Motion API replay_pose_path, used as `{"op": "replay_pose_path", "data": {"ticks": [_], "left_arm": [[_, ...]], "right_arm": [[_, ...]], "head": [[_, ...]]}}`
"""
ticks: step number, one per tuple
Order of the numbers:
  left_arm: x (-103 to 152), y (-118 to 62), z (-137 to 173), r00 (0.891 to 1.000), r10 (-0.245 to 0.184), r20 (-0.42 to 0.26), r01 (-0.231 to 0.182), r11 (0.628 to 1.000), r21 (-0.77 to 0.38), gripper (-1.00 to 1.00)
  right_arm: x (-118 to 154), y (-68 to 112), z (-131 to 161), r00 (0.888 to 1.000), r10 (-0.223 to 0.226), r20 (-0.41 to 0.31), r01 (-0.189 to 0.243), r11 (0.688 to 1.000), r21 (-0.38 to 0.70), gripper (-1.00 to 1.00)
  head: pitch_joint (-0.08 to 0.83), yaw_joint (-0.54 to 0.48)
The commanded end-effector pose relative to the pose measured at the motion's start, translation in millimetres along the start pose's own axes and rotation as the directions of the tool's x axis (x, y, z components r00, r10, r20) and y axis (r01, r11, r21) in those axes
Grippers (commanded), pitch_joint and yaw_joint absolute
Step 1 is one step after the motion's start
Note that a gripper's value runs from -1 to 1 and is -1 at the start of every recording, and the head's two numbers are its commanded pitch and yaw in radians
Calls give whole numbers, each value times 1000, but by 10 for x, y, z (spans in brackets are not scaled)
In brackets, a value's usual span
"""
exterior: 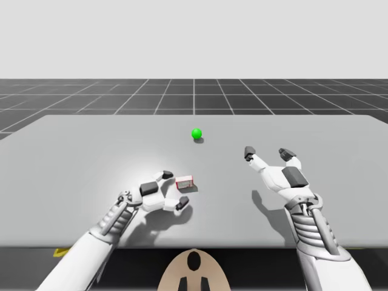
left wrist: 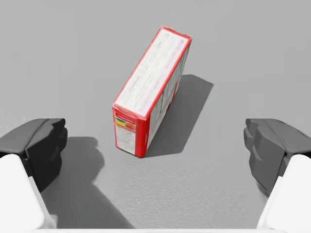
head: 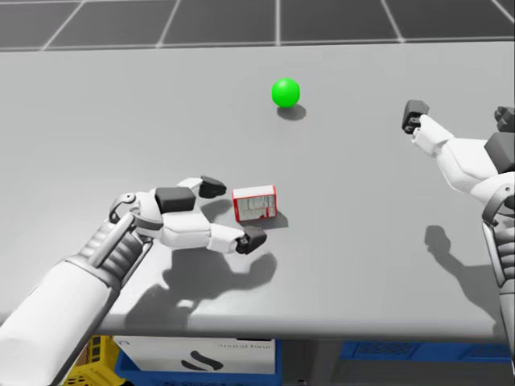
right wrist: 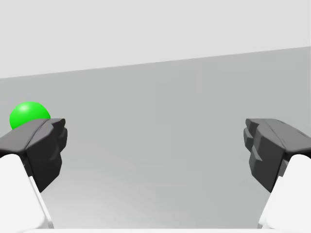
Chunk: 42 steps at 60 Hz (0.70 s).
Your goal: Watch the red light. When it turns green, pick up the object.
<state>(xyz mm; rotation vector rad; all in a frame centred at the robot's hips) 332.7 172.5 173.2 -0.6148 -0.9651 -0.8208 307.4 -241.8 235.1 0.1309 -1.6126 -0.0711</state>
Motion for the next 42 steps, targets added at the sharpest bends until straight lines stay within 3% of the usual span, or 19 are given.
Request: {"op": "replay_pose_path", "data": {"ticks": [1, 23, 24, 25, 26, 27, 33, 42], "left_arm": [[64, 30, -246, 1000, 2, -9, -2, 1000, -14, -1000], [76, 63, -429, 1000, 8, -28, -8, 1000, -3, -967], [73, 59, -423, 999, 7, -32, -7, 1000, -3, -819], [66, 45, -396, 999, 2, -32, -2, 1000, -6, -206], [55, 31, -395, 999, -6, -37, 5, 1000, -13, 815], [53, 25, -390, 999, -12, -43, 11, 1000, -15, 941], [52, -41, -336, 997, -44, -67, 44, 999, 0, 1000], [58, -56, -313, 998, -41, -54, 41, 999, -6, 1000]], "right_arm": [[-15, 21, 7, 1000, -14, -1, 14, 1000, 2, -1000], [6, 7, 4, 1000, -17, 3, 17, 1000, 2, -1000], [7, 8, 4, 1000, -17, 3, 17, 1000, 2, -1000], [8, 6, 3, 1000, -17, 3, 17, 1000, 2, -1000], [10, 6, 4, 1000, -17, 3, 17, 1000, 2, -1000], [11, 6, 5, 1000, -17, 4, 17, 1000, 2, -1000], [24, 5, 9, 1000, -18, 8, 18, 1000, 1, -1000], [23, 7, 15, 1000, -17, 8, 17, 1000, -1, -1000]], "head": [[671, 53], [670, 41], [670, 41], [670, 40], [670, 40], [670, 40], [668, 39], [663, 42]]}}
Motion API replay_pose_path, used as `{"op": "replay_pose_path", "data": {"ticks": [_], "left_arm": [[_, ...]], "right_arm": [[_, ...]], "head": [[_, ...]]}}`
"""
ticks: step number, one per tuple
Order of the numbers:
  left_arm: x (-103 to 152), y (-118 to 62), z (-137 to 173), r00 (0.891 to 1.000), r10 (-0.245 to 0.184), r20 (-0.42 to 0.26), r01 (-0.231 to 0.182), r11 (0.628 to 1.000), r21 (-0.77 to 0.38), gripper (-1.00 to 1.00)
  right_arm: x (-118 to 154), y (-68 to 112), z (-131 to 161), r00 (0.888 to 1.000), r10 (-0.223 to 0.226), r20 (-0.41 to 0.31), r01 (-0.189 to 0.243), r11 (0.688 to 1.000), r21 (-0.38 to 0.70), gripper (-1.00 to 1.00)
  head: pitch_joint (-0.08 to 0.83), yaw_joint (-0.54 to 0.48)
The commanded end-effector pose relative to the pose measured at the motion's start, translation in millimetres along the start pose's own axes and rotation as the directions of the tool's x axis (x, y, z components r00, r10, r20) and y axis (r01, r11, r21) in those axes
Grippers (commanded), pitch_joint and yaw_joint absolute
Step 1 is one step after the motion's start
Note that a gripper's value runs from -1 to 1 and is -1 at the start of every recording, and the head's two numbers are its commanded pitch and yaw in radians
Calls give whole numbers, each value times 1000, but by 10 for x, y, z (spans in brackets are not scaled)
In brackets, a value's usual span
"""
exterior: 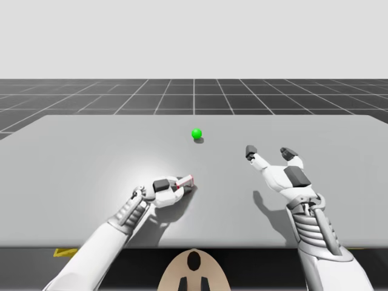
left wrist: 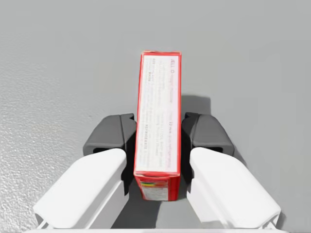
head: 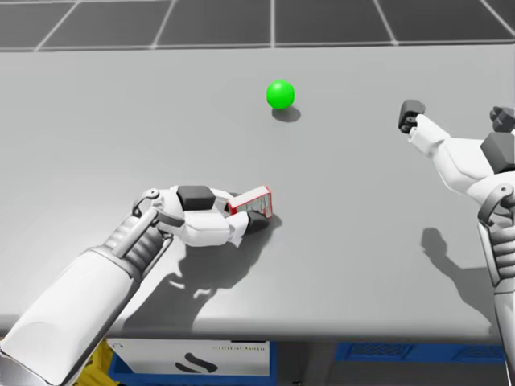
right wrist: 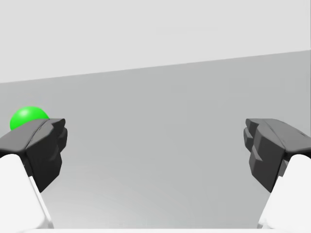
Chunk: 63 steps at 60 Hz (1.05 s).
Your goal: Watch the red light. When it turns green, pick up the object.
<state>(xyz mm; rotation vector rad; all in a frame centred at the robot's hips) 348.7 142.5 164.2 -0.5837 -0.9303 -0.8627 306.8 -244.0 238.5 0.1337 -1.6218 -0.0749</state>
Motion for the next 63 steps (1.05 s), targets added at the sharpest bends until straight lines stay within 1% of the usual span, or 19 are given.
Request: {"op": "replay_pose_path", "data": {"ticks": [1, 6, 18, 23, 31, 32, 39, 42, 43, 46, 47, 50, 52, 53, 55, 57, 59, 61, 63], "left_arm": [[-12, -30, 31, 1000, -9, -5, 9, 1000, 1, 1000], [-14, -29, 35, 1000, -10, -2, 10, 1000, 2, 1000], [-25, -30, 38, 1000, -14, -5, 14, 1000, 4, 1000], [4, -30, 51, 1000, 1, 2, -1, 1000, 10, 1000], [91, -44, 103, 1000, -1, 10, 1, 1000, 16, 1000], [139, -44, 134, 1000, -12, 13, 11, 1000, 27, 1000], [395, -56, 295, 998, -20, 65, 17, 999, 45, 1000], [569, -71, 406, 994, -30, 102, 24, 998, 53, 1000], [670, -82, 475, 992, -45, 122, 38, 997, 62, 1000], [769, -96, 539, 989, -53, 140, 44, 997, 67, 1000], [859, -103, 595, 985, -65, 158, 52, 995, 81, 1000], [954, -107, 649, 980, -68, 187, 50, 994, 99, 1000], [1085, -109, 720, 970, -66, 235, 38, 992, 121, 1000], [1153, -115, 758, 962, -67, 266, 31, 990, 137, 1000], [1223, -126, 797, 952, -66, 298, 23, 989, 146, 1000], [1369, -154, 887, 928, -60, 367, 0, 987, 161, 1000], [1440, -175, 932, 916, -53, 397, -16, 986, 168, 1000], [1576, -225, 1025, 889, -51, 455, -38, 982, 184, 1000], [1637, -255, 1069, 874, -52, 482, -47, 981, 191, 1000]], "right_arm": [[-14, 24, 9, 1000, -13, -1, 13, 1000, -1, -1000], [-13, 22, 10, 1000, -13, 0, 13, 1000, -1, -1000], [-16, 20, 11, 1000, -11, -1, 11, 1000, -3, -1000], [-20, 21, 10, 1000, -7, 0, 7, 1000, -3, -1000], [-30, 24, 10, 1000, 5, 1, -5, 1000, -7, -1000], [-32, 25, 9, 1000, 6, 1, -6, 1000, -9, -1000], [-34, 27, 8, 1000, 3, 0, -3, 1000, -8, -1000], [-32, 24, 7, 1000, 1, 0, -1, 1000, -8, -1000], [-33, 22, 6, 1000, 1, -1, -1, 1000, -8, -1000], [-31, 20, 6, 1000, 1, 0, -1, 1000, -8, -1000], [-30, 17, 6, 1000, 0, 0, 0, 1000, -8, -1000], [-27, 17, 6, 1000, 0, 0, 0, 1000, -8, -1000], [-26, 16, 7, 1000, 1, 1, -1, 1000, -8, -1000], [-26, 17, 8, 1000, 1, 1, -1, 1000, -8, -1000], [-26, 17, 7, 1000, 0, 1, 0, 1000, -8, -1000], [-28, 20, 8, 1000, -1, 0, 1, 1000, -8, -1000], [-31, 20, 6, 1000, 0, -1, 0, 1000, -9, -1000], [-33, 22, 5, 1000, -1, -2, 1, 1000, -9, -1000], [-34, 21, 3, 1000, -1, -3, 1, 1000, -9, -1000]], "head": [[660, 43], [623, 44], [437, 55], [364, 47], [325, 40], [322, 40], [316, 43], [313, 44], [311, 44], [310, 44], [308, 44], [308, 45], [307, 45], [307, 46], [307, 47], [306, 47], [305, 47], [304, 47], [303, 47]]}}
